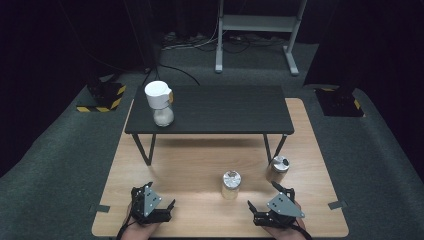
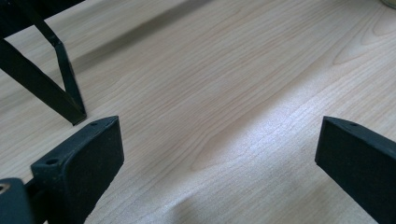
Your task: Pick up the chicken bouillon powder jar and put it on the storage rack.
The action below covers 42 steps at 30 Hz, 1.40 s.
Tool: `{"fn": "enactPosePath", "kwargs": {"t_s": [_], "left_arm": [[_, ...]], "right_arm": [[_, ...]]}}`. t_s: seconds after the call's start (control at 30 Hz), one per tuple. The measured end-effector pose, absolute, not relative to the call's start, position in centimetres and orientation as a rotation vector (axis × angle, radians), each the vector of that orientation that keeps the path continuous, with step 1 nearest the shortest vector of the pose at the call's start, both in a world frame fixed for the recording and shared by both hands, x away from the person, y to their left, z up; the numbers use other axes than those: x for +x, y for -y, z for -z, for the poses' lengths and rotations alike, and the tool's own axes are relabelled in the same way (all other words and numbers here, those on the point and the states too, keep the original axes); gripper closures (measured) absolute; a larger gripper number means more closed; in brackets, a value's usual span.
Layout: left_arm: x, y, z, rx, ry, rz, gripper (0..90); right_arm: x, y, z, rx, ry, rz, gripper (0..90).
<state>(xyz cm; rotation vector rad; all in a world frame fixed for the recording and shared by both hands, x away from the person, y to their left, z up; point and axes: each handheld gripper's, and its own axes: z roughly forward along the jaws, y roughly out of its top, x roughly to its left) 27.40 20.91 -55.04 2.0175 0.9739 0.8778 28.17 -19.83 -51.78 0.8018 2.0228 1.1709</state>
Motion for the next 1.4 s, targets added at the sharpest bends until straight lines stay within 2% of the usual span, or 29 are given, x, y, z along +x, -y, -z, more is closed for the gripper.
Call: {"fn": "enactPosePath", "kwargs": {"t_s": [1.4], "left_arm": [[27.3,-21.2,55.0,1.996,-0.958,-0.845,1.2]], "right_arm": [[29.5,15.6,51.1,0.826,-2.031,-1.329,0.0]]}}
